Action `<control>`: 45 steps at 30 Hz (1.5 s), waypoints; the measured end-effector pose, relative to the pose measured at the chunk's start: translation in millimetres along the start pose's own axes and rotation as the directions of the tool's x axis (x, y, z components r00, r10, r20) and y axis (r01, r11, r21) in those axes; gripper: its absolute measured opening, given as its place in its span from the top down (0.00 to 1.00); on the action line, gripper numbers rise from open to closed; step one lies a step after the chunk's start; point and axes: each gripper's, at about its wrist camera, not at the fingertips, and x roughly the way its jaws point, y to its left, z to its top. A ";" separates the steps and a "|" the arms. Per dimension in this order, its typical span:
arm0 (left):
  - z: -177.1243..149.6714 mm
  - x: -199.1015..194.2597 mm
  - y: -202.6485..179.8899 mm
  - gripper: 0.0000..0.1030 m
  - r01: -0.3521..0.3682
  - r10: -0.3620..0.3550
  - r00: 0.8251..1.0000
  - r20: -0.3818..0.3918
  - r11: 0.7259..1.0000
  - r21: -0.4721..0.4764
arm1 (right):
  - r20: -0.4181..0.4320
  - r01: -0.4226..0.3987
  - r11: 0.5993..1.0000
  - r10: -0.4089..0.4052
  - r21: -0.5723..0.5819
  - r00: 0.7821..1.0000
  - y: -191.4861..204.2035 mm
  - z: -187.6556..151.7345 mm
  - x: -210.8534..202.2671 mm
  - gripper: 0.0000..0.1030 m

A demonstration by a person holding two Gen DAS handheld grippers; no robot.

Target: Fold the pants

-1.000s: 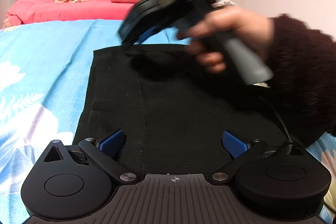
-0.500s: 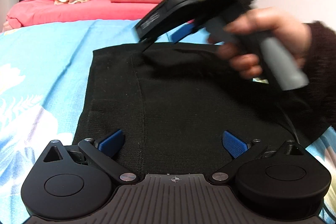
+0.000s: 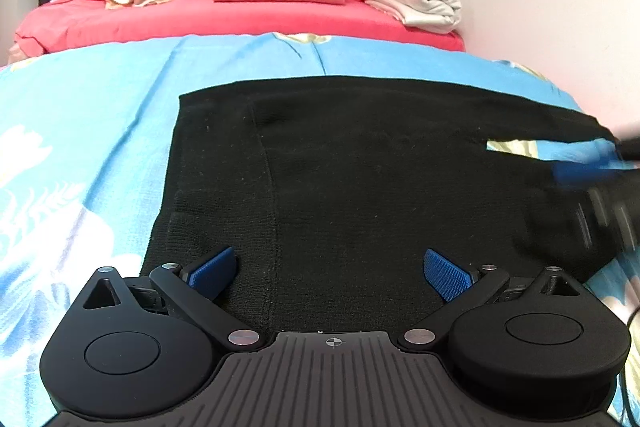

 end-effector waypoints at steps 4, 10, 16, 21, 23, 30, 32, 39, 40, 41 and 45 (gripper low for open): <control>4.4 0.6 -2.7 0.00 -0.020 0.020 0.999 -0.032 1.000 0.014 | -0.030 0.029 0.996 -0.031 -0.090 0.999 29.1 -46.2 -1.5 0.20; 23.9 -9.9 -3.9 0.00 -0.028 0.029 0.994 -0.104 1.000 0.008 | 0.054 0.013 1.000 -0.013 0.008 0.998 22.8 -38.6 -30.7 0.21; 47.6 -22.4 -11.9 0.00 -0.023 0.022 0.999 -0.036 1.000 -0.015 | 0.097 0.063 0.978 -0.084 0.200 0.992 2.0 -35.0 -24.0 0.15; 40.8 24.8 -15.9 0.00 -0.115 0.115 0.974 -0.194 0.993 0.010 | -0.007 0.084 0.956 -0.086 0.282 0.996 -4.9 -58.7 -10.3 0.16; 34.6 23.9 -18.2 0.00 -0.132 0.137 0.978 -0.159 0.990 0.039 | -0.012 0.067 0.959 -0.066 0.274 0.998 -5.3 -68.3 -22.0 0.16; 29.2 19.3 -18.3 0.00 -0.144 0.149 0.978 -0.149 0.989 0.042 | 0.066 0.040 0.929 -0.069 0.367 0.995 -23.4 -64.0 -48.3 0.13; 29.8 19.1 -18.3 0.00 -0.147 0.152 0.977 -0.149 0.988 0.043 | 0.078 0.067 0.918 -0.106 0.391 0.991 -27.1 -60.0 -44.8 0.13; 31.4 19.7 -19.3 0.00 -0.148 0.152 0.976 -0.156 0.988 0.042 | 0.015 0.120 0.898 -0.139 0.423 0.990 -35.5 -66.0 -11.5 0.13; 31.9 20.4 -19.2 0.00 -0.147 0.152 0.976 -0.156 0.988 0.042 | 0.014 0.128 0.909 -0.145 0.396 0.989 -32.1 -68.4 -11.1 0.13; 31.9 20.6 -19.1 0.00 -0.148 0.153 0.976 -0.157 0.988 0.043 | 0.013 0.138 0.922 -0.153 0.362 0.988 -27.4 -69.8 -12.6 0.13; 31.8 22.6 -19.5 0.00 -0.151 0.156 0.975 -0.157 0.988 0.044 | 0.030 0.118 0.931 -0.137 0.344 0.990 -24.0 -72.3 -21.7 0.13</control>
